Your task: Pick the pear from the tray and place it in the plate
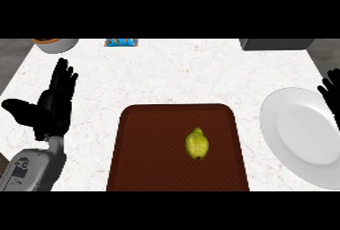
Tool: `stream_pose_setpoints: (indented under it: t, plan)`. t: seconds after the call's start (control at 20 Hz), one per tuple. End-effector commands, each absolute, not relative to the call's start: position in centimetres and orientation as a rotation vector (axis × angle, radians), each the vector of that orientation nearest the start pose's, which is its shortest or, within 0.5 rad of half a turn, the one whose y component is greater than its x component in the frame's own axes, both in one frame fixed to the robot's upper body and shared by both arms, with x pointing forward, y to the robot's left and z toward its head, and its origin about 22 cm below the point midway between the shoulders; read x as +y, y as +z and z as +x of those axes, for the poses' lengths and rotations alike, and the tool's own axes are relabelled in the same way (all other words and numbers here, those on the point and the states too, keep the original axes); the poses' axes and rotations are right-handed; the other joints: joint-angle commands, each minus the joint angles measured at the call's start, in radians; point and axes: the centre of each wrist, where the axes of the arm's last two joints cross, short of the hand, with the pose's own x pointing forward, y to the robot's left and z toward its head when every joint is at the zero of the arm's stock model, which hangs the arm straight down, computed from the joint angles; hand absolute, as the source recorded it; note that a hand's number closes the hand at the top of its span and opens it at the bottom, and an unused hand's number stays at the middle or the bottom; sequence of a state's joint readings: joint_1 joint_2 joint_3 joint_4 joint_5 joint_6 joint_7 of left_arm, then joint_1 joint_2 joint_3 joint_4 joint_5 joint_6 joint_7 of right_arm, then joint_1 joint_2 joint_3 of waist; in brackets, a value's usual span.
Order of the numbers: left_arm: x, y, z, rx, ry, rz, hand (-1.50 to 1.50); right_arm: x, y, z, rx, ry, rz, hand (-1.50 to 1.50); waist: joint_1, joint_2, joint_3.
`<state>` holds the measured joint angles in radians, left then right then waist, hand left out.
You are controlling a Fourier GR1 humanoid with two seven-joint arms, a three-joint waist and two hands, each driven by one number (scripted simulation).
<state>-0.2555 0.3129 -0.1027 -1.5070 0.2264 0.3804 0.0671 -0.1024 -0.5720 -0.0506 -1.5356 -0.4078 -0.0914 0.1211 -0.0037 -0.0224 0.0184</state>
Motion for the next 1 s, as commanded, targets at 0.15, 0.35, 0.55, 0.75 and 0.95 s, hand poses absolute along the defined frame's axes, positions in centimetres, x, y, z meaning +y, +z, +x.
stream_pose_setpoints:
  t: [0.15,0.35,0.55,0.75,0.95]
  plan:
    - [26.5,4.8,29.4,-1.567,-0.013,0.226,0.0,-28.6,2.3,27.5,-1.68,-0.283,0.408,1.5,0.041,0.038,-0.005]
    - [26.0,3.4,28.8,-1.471,-0.079,0.182,0.0,-31.7,5.2,27.3,-1.856,0.323,-0.066,1.5,0.041,0.038,-0.021]
    - [27.3,2.5,28.5,-1.419,-0.08,0.172,0.0,-23.1,-7.2,23.8,-1.709,-0.611,0.404,-1.5,0.031,0.045,-0.008]
    - [28.9,3.1,28.6,-1.423,-0.103,0.168,0.0,-24.7,-11.4,22.4,-1.809,-0.375,0.551,-1.5,0.032,0.033,-0.014]
    - [27.2,2.0,28.9,-1.41,-0.094,0.145,0.0,-24.0,-14.3,21.8,-1.815,-0.122,0.488,-1.5,0.023,0.031,-0.016]
